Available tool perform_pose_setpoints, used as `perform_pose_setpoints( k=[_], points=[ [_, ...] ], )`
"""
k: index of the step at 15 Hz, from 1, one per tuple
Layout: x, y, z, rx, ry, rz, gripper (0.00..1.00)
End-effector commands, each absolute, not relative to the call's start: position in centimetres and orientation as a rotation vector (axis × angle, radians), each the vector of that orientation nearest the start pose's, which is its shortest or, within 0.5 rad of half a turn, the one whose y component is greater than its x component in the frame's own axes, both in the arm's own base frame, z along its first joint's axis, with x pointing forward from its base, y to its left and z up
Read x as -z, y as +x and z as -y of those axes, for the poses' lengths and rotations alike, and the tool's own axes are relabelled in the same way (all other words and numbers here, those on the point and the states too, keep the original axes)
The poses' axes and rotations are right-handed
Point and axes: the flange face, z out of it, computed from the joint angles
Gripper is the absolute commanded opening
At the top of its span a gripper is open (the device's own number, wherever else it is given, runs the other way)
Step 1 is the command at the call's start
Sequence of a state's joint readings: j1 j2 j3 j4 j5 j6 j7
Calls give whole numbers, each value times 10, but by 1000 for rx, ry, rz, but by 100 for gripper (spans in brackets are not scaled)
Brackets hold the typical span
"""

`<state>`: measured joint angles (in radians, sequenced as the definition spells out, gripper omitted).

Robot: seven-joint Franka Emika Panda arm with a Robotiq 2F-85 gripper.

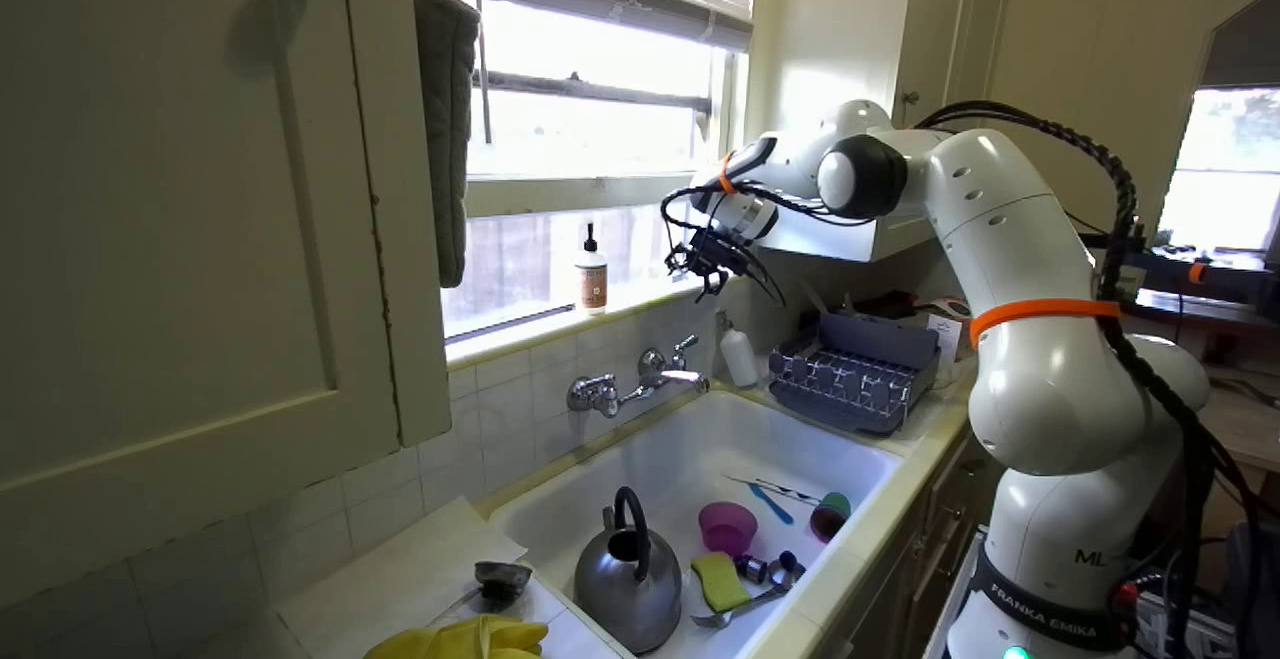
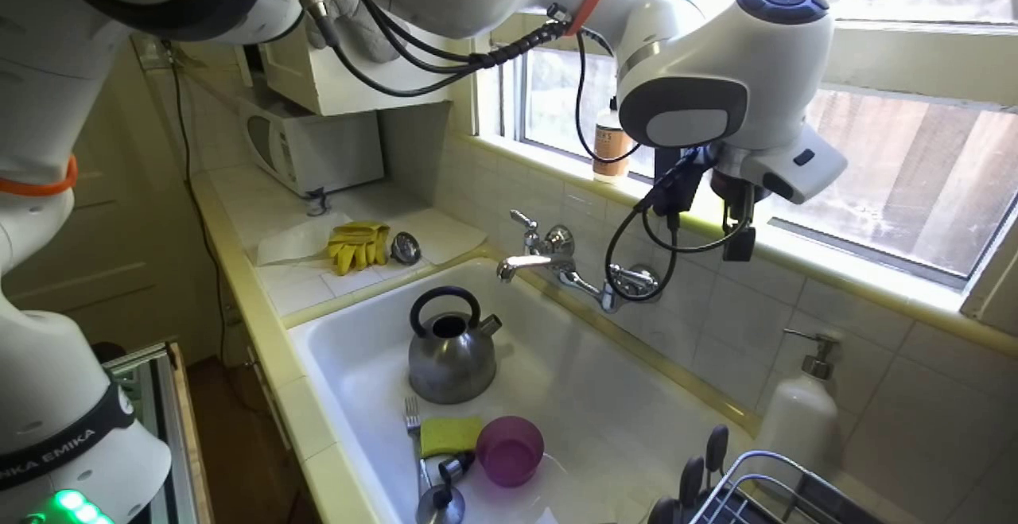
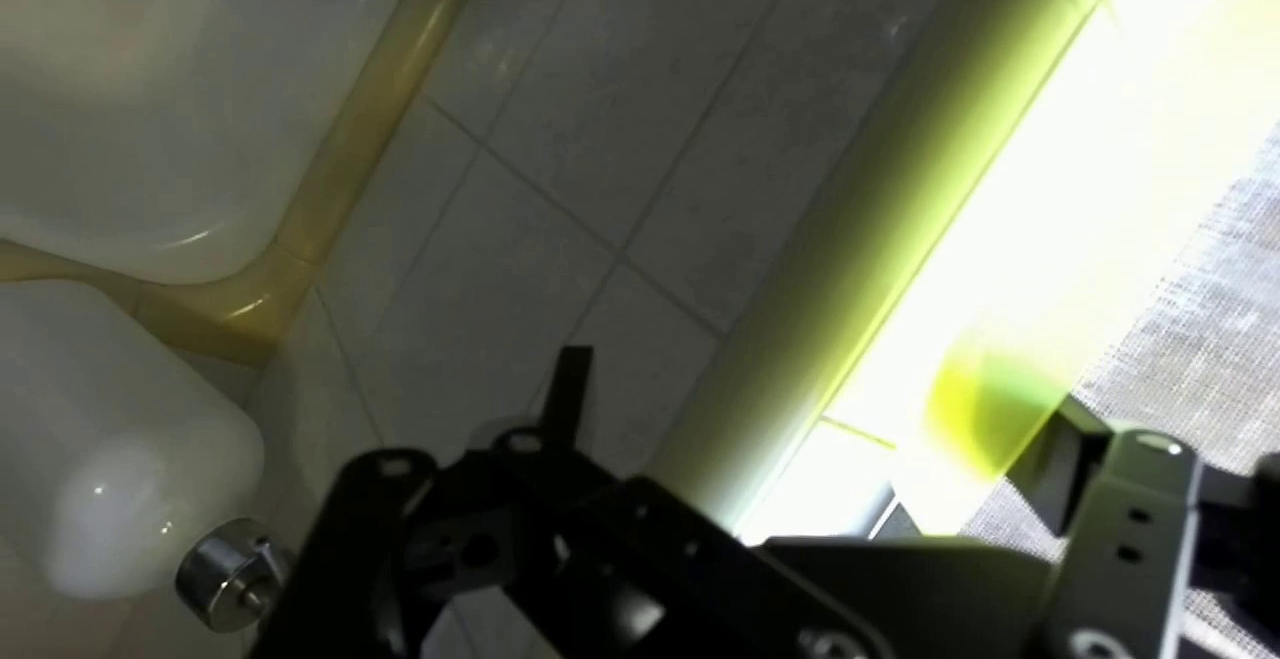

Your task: Put the yellow plate on the windowsill.

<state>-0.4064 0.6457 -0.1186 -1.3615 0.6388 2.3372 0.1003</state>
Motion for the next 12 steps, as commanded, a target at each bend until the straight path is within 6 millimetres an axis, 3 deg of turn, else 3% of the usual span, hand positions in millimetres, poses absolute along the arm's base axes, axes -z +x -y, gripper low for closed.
perform_pose_setpoints(
  k=[1,2,5,6,12],
  points=[
    [-382,668,361,555,-2426,-1247,75],
    [-382,667,362,555,-2428,-1248,71],
    [-382,665,365,557,-2433,-1251,45],
    [-382,665,366,558,-2434,-1251,41],
    [-387,665,368,572,-2440,-1245,41]
  ],
)
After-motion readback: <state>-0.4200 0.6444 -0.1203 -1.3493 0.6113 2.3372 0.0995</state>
